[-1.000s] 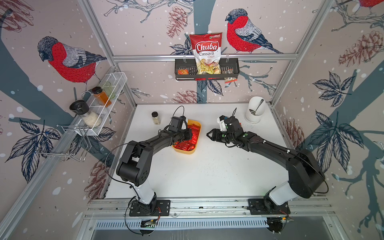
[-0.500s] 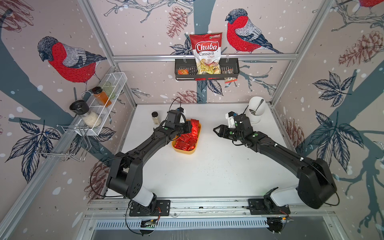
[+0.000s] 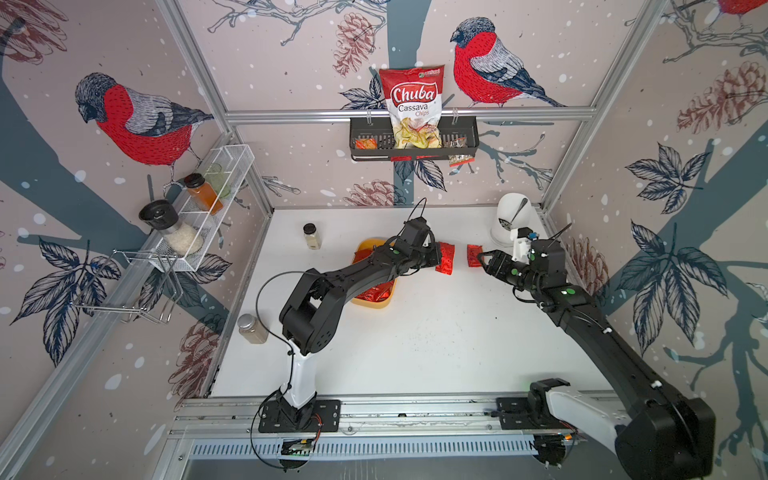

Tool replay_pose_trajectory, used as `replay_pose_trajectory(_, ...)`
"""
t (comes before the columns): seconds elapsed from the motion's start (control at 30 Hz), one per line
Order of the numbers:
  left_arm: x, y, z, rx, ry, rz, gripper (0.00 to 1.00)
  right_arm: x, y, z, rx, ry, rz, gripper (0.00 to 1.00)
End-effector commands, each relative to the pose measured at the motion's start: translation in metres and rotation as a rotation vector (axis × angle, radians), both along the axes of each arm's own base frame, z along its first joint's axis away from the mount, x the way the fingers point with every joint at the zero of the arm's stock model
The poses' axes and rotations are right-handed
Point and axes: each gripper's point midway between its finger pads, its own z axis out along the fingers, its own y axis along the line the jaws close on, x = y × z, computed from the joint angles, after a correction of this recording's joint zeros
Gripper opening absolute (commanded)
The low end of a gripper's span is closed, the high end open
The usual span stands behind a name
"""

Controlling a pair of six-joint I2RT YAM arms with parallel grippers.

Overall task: Take the tea bags out of the storage box
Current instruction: Place the tea bag at the center of the board.

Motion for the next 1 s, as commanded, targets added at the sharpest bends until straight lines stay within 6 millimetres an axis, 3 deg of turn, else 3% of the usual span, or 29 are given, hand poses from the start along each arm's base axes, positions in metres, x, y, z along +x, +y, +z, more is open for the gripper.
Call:
replay_pose_trajectory(0.0, 0.024, -0.014, -0.006, -0.027, -0.007, 0.054, 0.0, -0.009, -0.005, -0.004, 0.006, 0.005, 0.015, 0.6)
replay_pose_trajectory(0.3, 0.064, -0.051, -0.054, -0.024, 0.036, 0.063, 0.0, -0.017, -0.007, -0.015, 0.023, 0.038, 0.028, 0.6)
replay_pose_trajectory(0.63, 0.071, -0.063, -0.081, -0.021, 0.066, 0.049, 0.0, -0.017, -0.007, -0.022, 0.02, 0.051, 0.028, 0.6)
replay_pose_trajectory(0.9, 0.074, -0.06, -0.095, -0.001, 0.081, 0.058, 0.0, -0.018, -0.008, -0.025, 0.016, 0.057, 0.027, 0.6)
replay_pose_trajectory(0.97, 0.074, -0.059, -0.095, 0.003, 0.082, 0.061, 0.18, -0.018, -0.008, -0.025, 0.016, 0.057, 0.027, 0.6)
